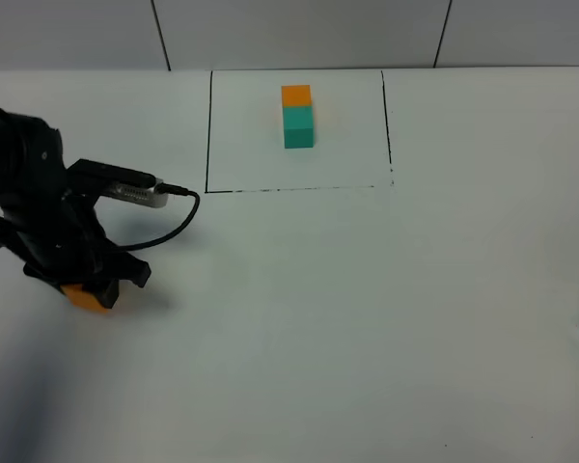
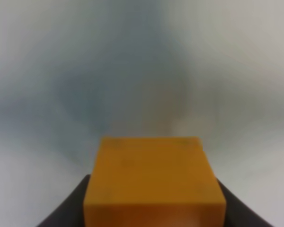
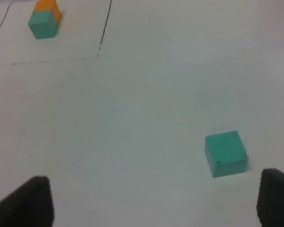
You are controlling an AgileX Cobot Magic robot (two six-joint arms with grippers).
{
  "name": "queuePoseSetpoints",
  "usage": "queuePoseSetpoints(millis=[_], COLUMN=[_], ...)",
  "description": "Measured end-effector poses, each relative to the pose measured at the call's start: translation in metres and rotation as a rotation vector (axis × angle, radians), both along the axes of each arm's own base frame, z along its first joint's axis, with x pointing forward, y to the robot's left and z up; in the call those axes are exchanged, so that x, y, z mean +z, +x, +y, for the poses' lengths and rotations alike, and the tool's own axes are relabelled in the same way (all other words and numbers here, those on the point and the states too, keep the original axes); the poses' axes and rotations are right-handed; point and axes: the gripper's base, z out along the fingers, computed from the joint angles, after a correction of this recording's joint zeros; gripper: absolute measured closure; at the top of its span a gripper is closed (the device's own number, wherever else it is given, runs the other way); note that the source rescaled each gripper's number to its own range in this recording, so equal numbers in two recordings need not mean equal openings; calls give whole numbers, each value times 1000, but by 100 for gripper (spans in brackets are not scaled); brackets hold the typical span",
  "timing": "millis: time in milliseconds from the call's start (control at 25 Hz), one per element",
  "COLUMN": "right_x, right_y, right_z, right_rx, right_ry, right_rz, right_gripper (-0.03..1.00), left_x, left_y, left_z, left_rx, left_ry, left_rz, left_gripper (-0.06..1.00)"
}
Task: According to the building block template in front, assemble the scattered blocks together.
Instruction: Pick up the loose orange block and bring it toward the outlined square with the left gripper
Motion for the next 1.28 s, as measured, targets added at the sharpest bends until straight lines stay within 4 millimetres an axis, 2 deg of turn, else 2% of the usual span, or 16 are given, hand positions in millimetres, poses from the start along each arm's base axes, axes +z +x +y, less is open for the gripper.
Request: queuePoseSetpoints(millis=[120, 280, 520, 680, 920, 1080, 1280], right_x=[0, 0, 0, 0, 0, 0, 0], right_y=[0, 0, 0, 0, 0, 0, 0], right_z=[0, 0, 0, 0, 0, 0, 0], right_rx=[0, -1, -1, -1, -1, -1, -1], right_ry=[0, 2, 2, 2, 2, 2, 2], right_rz=[0, 0, 0, 0, 0, 0, 0], right_gripper=[23, 24, 24, 24, 24, 24, 24], left_x=[17, 30, 15, 2, 4, 0, -15], left_y=[10, 19, 38, 52, 69, 75, 76], left_z=[-19, -56, -109, -138, -177, -194, -203], left_rx=[-194, -498, -777, -871, -976, -1038, -1132], left_ry=[-8, -14, -5, -3, -5, -5, -3], left_rz=[-41, -70, 3, 23, 2, 1, 27], left_gripper=[93, 93, 93, 93, 93, 93, 93])
